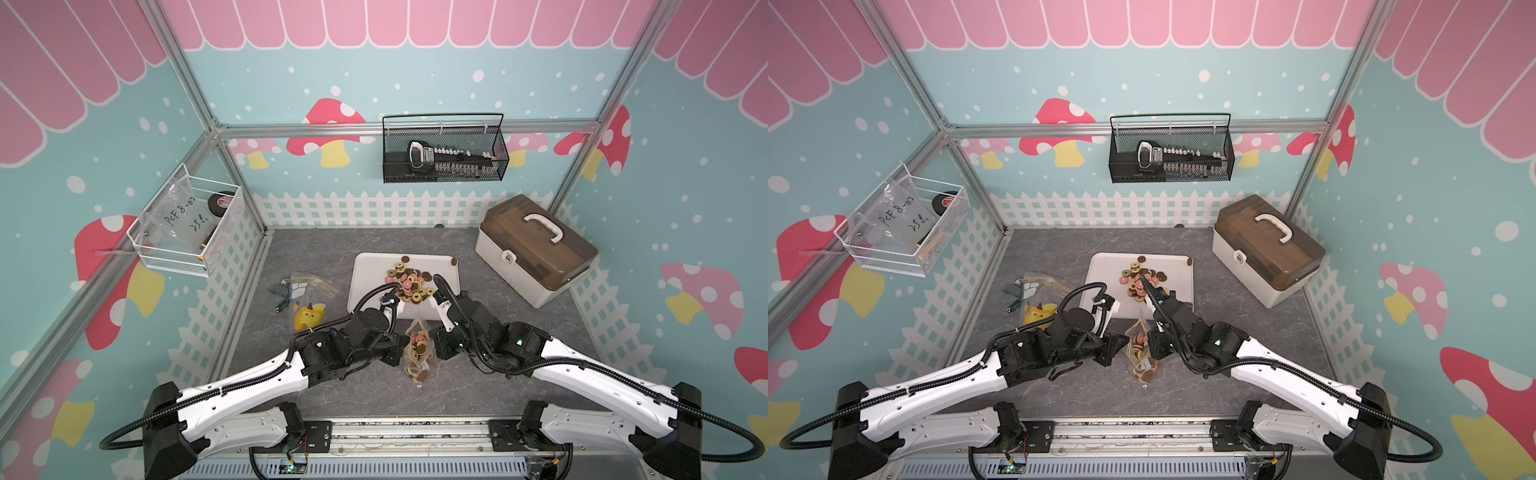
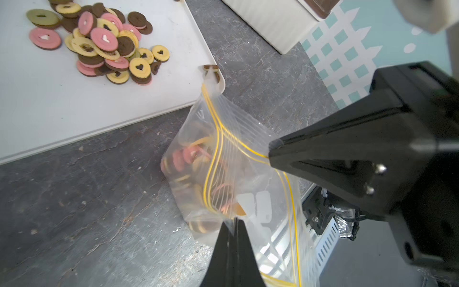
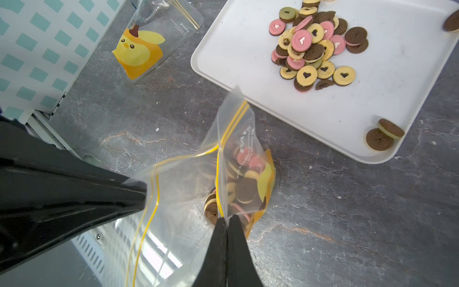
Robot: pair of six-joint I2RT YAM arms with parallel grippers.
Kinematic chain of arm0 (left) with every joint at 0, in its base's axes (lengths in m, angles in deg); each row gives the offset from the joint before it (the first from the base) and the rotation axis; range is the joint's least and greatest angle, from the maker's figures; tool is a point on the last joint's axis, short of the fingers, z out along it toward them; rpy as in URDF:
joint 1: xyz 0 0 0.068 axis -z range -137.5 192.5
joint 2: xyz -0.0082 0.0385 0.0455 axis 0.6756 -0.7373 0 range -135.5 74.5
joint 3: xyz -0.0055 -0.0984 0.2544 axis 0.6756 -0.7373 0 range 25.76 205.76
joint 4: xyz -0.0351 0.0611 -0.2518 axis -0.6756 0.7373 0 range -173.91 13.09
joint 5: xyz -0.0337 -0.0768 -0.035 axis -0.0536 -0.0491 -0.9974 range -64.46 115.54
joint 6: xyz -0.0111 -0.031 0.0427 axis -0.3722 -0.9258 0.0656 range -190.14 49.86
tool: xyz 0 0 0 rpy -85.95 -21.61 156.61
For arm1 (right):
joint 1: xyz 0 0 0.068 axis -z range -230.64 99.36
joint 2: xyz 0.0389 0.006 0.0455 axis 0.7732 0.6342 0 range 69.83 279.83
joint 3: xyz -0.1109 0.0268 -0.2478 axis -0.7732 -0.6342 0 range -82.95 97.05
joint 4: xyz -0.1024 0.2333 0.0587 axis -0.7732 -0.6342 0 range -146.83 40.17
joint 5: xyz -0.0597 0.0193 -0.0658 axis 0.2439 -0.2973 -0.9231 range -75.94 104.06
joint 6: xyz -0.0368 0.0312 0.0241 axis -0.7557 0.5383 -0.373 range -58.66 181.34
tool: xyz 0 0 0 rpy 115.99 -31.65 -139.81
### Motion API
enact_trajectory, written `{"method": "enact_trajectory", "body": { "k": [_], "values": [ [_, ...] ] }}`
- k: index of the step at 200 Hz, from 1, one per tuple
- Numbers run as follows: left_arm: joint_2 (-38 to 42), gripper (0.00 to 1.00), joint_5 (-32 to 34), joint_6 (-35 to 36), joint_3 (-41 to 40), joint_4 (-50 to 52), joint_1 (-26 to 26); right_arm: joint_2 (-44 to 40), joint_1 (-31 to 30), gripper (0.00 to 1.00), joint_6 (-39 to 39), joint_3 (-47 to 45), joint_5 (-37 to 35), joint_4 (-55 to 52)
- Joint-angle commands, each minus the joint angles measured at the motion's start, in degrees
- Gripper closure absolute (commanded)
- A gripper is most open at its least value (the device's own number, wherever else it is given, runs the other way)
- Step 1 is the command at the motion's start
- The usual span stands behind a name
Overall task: Pour cookies out of the ziploc bag
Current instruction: Open the ziploc bag at the center of the board.
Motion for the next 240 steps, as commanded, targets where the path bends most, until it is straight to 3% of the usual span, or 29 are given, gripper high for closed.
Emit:
{"method": "enact_trajectory", "body": {
  "k": [1,117,145,181,240],
  "values": [
    [3.32,1.00,4.05,1.97,3.34,3.38,-0.48,0.38,-0.33,1.00,-1.24,2.87,-2.85,-1.26],
    [8.78,1.00,7.81,3.04,2.53,8.37,-3.18,5.54,-0.22,1.00,-3.58,7.38,-6.93,0.48],
    [8.29,1.00,6.70,2.84,0.51,5.96,-3.68,6.76,-0.19,1.00,-4.31,6.71,-4.21,2.73],
    [5.92,1.00,5.35,2.45,-2.64,1.98,-3.77,9.19,-0.13,0.88,-4.15,6.31,1.24,5.05],
    [5.67,1.00,3.85,1.98,-3.75,0.06,-3.76,8.12,1.08,0.56,-5.02,8.34,4.26,4.90]
  ]
}}
